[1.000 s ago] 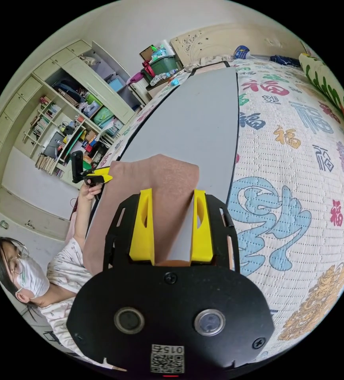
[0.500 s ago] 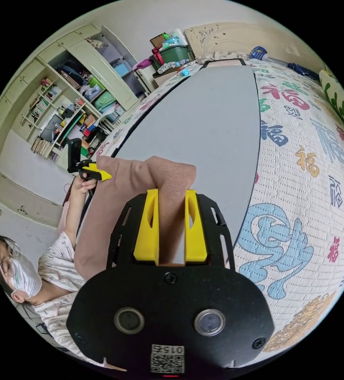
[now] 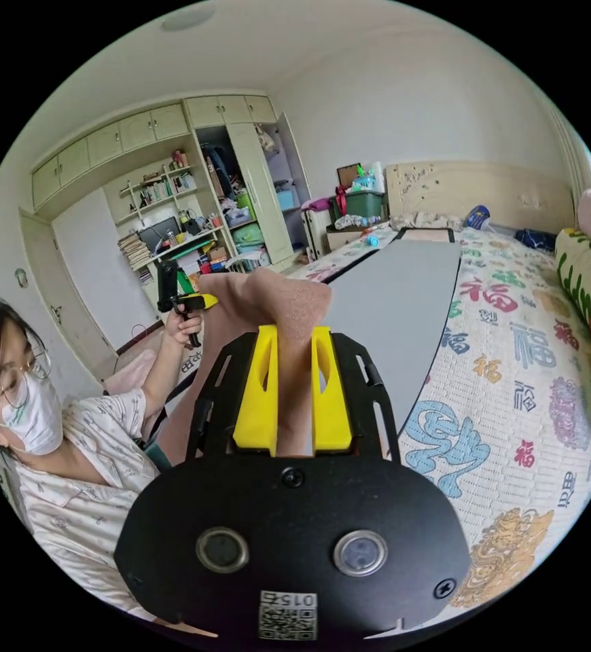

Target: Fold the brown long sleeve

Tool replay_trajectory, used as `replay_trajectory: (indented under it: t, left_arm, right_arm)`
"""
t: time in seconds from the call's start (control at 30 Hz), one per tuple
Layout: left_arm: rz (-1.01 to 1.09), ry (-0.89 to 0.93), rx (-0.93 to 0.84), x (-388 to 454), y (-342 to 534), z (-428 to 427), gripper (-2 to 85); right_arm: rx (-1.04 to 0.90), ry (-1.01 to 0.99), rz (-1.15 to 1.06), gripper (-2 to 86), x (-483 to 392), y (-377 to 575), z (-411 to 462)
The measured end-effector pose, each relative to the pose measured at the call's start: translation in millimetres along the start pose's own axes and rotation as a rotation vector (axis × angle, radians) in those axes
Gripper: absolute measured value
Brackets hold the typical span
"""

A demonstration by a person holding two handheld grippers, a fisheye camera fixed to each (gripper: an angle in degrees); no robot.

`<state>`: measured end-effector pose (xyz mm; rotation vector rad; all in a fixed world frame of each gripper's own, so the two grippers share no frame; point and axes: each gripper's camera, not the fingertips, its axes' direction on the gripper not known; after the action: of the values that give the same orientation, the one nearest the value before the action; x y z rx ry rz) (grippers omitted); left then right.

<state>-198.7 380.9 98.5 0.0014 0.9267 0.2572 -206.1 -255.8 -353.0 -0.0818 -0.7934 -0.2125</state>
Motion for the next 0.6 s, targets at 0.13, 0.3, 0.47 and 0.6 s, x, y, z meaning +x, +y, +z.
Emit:
replay_trajectory:
  t: [0.13,0.3,0.47,0.6]
  left_arm:
    - [0.123,-0.072,0.069,80.5,-26.3,-83.4,6.5]
    - [0.283,-0.221,0.172,205.1,-36.1,-215.7,6.4]
    - [0.331,-0.389,0.211,293.3,-30.9,-335.9,6.4]
    - [0.317,-0.506,0.204,333.1,-41.2,-418.2,6.3]
  right_arm:
    - [0.111,0.027,-0.095,7.9,-75.8,6.7,-65.3]
    - [0.253,-0.023,-0.224,7.9,-166.2,13.9,-129.5]
    - [0.317,-0.133,-0.303,7.9,-229.1,2.7,-138.8]
    - [0.332,-0.235,-0.291,7.9,-258.8,-7.9,-127.2]
